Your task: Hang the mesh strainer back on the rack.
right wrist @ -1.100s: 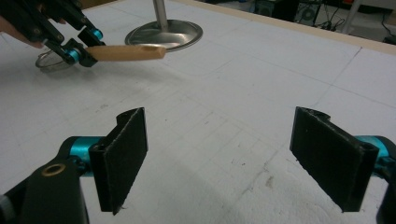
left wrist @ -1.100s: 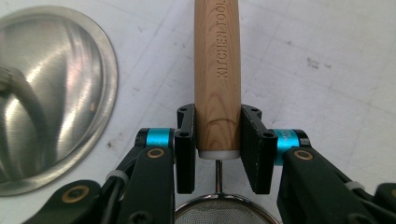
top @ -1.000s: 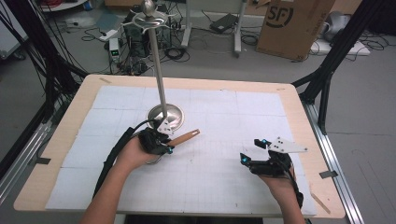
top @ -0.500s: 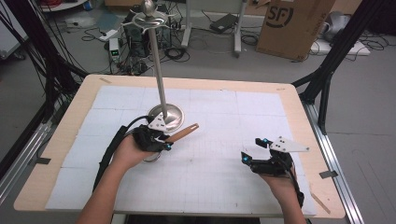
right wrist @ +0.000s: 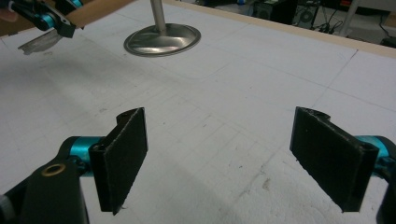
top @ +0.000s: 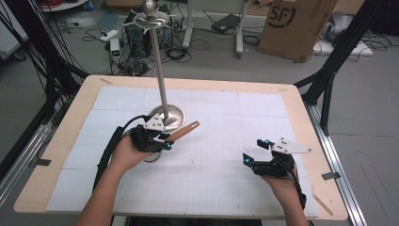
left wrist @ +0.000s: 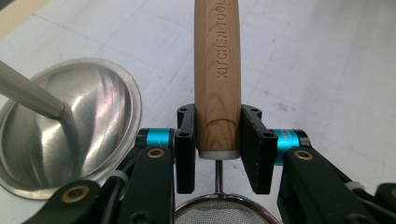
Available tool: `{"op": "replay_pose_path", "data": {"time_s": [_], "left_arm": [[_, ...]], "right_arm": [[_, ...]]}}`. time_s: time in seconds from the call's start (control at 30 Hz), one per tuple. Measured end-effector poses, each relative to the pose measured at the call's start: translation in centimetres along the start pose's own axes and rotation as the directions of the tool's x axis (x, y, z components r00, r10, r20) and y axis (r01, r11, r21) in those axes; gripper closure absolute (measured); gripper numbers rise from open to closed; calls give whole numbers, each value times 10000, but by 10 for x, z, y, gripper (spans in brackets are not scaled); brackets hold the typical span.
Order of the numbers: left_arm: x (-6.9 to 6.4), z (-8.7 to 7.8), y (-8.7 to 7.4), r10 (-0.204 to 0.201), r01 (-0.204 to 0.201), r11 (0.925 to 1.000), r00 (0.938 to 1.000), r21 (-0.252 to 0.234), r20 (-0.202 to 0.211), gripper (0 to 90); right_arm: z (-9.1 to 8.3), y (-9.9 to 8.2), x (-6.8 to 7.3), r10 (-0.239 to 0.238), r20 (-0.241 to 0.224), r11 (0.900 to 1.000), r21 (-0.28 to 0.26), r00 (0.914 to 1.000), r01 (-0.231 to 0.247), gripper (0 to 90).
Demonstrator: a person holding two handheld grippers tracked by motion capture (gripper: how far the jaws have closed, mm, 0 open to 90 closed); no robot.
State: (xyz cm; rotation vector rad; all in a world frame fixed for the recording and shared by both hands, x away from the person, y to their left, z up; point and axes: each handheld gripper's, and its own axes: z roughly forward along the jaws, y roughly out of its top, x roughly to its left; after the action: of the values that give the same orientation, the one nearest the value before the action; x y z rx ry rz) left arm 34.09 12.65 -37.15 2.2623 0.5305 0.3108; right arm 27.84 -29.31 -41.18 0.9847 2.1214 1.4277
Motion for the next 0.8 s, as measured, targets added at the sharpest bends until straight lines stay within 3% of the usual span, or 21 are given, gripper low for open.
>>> {"op": "replay_pose_path", "data": {"time_s": [0.2, 0.33, 0.5, 0.8], "left_arm": [[3, -21, -1, -183, 198, 9946, 9997, -1019, 156, 691], [4, -38, -1, -338, 373, 9831, 9992, -1790, 224, 691], [4, -56, 3, -144, 177, 9732, 9998, -2294, 158, 691], [13, -87, 10, -107, 214, 9428, 9994, -3328, 338, 691]], "right_arm": [[2, 0, 2, -44, -77, 10000, 45, 10000, 44, 182], [2, 1, 3, -49, -119, 10000, 46, 9999, 50, 182], [2, 1, 4, -99, -183, 9999, 76, 9998, 101, 182], [-1, 2, 4, -53, -136, 10000, -62, 9999, 53, 182]]}}
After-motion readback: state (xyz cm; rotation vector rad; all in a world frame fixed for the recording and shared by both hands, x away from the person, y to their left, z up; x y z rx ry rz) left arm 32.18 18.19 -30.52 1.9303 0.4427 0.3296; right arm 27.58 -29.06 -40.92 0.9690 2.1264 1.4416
